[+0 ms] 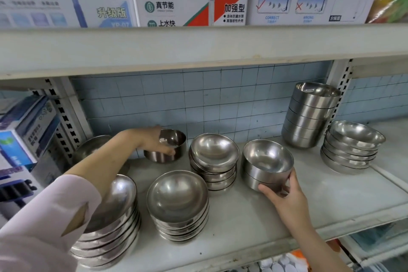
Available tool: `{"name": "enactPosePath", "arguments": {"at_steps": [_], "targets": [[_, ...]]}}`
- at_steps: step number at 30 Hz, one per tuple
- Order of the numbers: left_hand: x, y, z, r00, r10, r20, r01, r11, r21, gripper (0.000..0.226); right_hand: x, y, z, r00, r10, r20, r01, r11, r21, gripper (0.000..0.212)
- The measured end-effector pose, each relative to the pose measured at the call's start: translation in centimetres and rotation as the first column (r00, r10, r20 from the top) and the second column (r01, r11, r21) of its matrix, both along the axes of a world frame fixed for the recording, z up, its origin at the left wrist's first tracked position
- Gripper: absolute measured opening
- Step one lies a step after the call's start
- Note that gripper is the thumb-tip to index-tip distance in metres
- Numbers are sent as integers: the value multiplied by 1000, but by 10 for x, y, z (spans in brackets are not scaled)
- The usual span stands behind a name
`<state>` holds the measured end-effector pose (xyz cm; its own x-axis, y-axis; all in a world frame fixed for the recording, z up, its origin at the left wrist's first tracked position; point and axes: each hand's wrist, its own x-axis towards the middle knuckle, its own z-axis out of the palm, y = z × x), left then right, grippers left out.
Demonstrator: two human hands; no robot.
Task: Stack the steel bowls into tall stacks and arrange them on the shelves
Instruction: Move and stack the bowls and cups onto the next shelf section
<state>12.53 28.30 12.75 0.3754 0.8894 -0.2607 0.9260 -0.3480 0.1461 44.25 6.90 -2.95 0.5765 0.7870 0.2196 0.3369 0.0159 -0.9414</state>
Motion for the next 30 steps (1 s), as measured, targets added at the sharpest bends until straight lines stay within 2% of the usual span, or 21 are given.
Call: {"name": "enactPosePath", "arguments": {"at_steps": [3,5,9,13,15,20,22,26,30], "targets": [[-15,-13,17,996,49,75,-50,998,22,116,0,0,1,1000,17,-4,-17,1000,13,91],[-20,-27,26,979,88,183,-92,996,16,125,0,-1,1,1000,26,-5,-26,1000,14,88],[-12,-54,34,846,150,511,-144,988,-50,100,3,-3,3,998,61,-27,-60,998,25,86],[23,-90,43,765,41,643,-43,999,-12,98,17,-3,2,988,149,-33,-149,989,-6,91],[49,-111,48,772,-37,635,18,999,35,87,28,-2,5,978,206,-29,-207,977,-42,93],[128,-148,42,853,-249,459,165,963,214,104,61,0,10,910,411,-50,-413,898,-151,104],[155,-152,30,872,-310,379,232,943,238,105,72,0,14,880,474,-40,-473,864,-175,107],[188,-157,7,940,-278,196,229,943,241,106,84,3,17,835,550,-8,-541,818,-195,102],[204,-162,0,963,-228,146,202,964,176,106,90,5,17,805,593,-11,-581,785,-215,105]]}}
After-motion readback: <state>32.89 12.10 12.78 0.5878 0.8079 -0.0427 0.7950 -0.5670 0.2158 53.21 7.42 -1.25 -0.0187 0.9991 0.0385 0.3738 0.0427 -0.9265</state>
